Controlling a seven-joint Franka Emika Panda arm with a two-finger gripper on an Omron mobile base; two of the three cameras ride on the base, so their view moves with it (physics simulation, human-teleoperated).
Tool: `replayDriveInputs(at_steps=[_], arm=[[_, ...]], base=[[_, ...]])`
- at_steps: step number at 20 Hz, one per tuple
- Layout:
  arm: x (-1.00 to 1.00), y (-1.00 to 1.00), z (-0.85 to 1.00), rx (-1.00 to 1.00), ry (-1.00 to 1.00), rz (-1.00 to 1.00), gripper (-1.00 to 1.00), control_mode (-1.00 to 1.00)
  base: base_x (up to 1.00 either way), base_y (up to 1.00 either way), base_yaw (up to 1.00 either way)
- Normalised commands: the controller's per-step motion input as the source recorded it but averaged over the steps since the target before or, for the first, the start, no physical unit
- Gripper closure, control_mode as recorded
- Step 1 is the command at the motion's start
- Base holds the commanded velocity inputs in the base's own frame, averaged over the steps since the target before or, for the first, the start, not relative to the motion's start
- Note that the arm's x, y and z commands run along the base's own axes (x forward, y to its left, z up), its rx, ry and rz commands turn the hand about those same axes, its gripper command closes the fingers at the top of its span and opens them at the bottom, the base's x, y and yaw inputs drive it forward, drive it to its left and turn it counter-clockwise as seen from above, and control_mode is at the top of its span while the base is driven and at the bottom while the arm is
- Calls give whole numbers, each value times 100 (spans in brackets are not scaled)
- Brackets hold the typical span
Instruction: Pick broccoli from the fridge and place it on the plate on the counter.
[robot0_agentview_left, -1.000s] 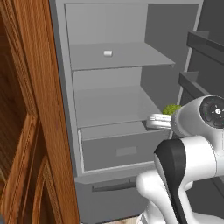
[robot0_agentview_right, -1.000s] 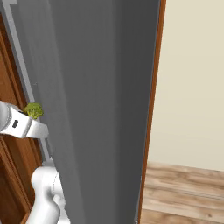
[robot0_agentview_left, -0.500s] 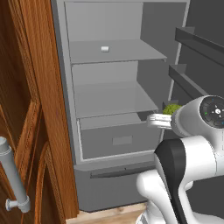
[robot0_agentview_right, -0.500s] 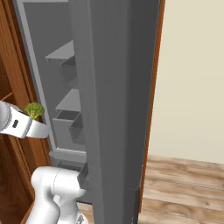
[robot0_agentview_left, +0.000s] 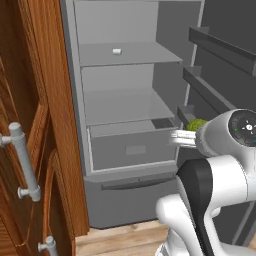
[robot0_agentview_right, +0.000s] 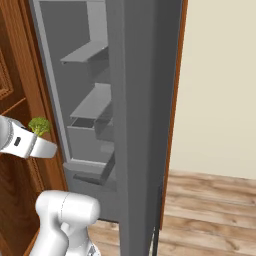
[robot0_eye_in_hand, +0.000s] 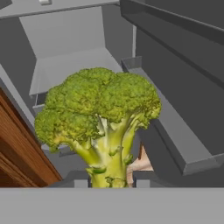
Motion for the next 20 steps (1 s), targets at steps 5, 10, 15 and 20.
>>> replayDriveInputs(at_steps=[5, 10, 15, 20], arm=[[0, 0, 0, 0, 0, 0, 100, 100], [0, 0, 0, 0, 0, 0, 100, 100], [0, 0, 0, 0, 0, 0, 100, 100], [0, 0, 0, 0, 0, 0, 100, 100]], base=[[-43, 0, 0], [-43, 0, 0], [-44, 2, 0], [-43, 3, 0]])
